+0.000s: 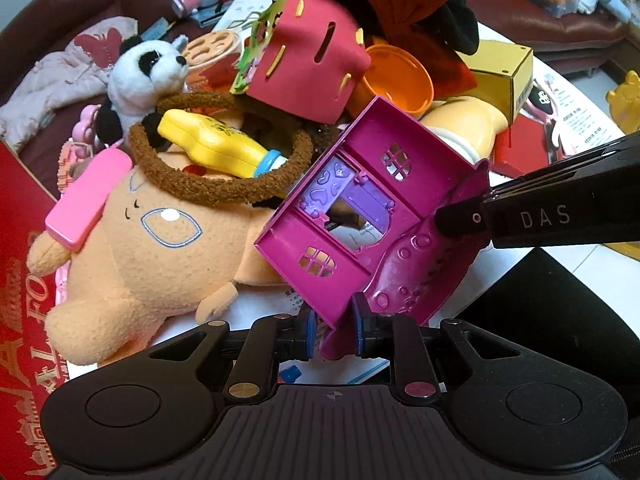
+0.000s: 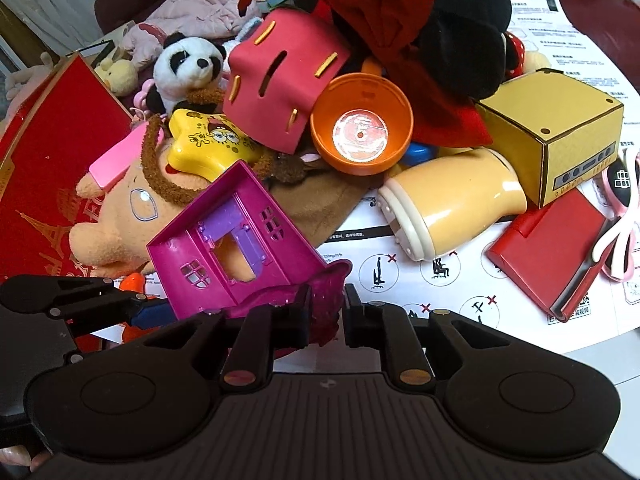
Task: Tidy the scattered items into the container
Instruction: 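Lift the magenta toy house off the pile with both grippers, then carry the magenta toy house with both grippers over the red box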
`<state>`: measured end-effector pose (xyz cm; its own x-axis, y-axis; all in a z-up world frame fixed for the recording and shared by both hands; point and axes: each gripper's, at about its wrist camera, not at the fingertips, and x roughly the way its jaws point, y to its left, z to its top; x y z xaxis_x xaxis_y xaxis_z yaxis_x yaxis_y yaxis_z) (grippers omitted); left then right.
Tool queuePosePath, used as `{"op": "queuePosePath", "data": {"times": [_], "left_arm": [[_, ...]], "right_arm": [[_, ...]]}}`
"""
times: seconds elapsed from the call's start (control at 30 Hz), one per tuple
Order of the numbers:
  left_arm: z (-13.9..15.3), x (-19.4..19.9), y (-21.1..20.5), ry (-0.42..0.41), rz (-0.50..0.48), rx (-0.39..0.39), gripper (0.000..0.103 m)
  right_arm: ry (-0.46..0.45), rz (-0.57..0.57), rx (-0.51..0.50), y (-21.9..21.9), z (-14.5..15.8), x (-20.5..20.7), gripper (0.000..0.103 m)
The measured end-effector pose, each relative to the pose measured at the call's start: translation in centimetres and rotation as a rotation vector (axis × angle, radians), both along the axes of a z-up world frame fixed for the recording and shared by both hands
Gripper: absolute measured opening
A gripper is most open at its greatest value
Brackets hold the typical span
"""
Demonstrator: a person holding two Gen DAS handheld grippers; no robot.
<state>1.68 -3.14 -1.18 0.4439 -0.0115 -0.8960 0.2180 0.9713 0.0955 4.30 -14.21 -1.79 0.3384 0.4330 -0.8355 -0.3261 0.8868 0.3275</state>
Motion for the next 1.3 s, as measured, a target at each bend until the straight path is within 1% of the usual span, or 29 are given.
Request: {"op": "queuePosePath", "data": {"times": [0.17,0.37,0.7,0.83,0.93,1.07,1.17,1.3], "left_arm": [[0.7,0.0,0.3,0.003,0.0,0.0,0.015],[1.6,-0.1,0.4,-0.016,0.0,0.012,0.018],[1.9,-0.4,0.4,-0.024,-0.003,0.008,0.018],[2.9,-0.6,0.4,-0.053,-0.008,0.015,0.018],[4.5,-0.7,0.7,-0.088,-0.008,0.017,0.019],[7.5,-0.9,1.9,-0.158,0.013,0.02,0.022],[10.4,-1.4,3.9,-0.23,0.061,0.035,0.029],[14.3,-2.5,8.0,-0.321,0.163,0.043,0.03]], "right_arm": [[-0.011,0.002,0.008,0.1,0.6,-0.1,0.018],[-0.036,0.008,0.014,0.2,1.5,-0.1,0.018],[-0.049,0.004,0.007,0.2,1.9,-0.3,0.02],[-0.058,0.005,0.015,0.2,2.8,-0.3,0.02],[-0.087,0.018,0.021,0.4,4.3,-0.1,0.02],[-0.157,0.05,0.034,1.8,7.7,0.5,0.02],[-0.226,0.1,0.045,4.0,10.7,0.7,0.02],[-0.335,0.203,0.067,8.5,15.0,0.5,0.021]]}}
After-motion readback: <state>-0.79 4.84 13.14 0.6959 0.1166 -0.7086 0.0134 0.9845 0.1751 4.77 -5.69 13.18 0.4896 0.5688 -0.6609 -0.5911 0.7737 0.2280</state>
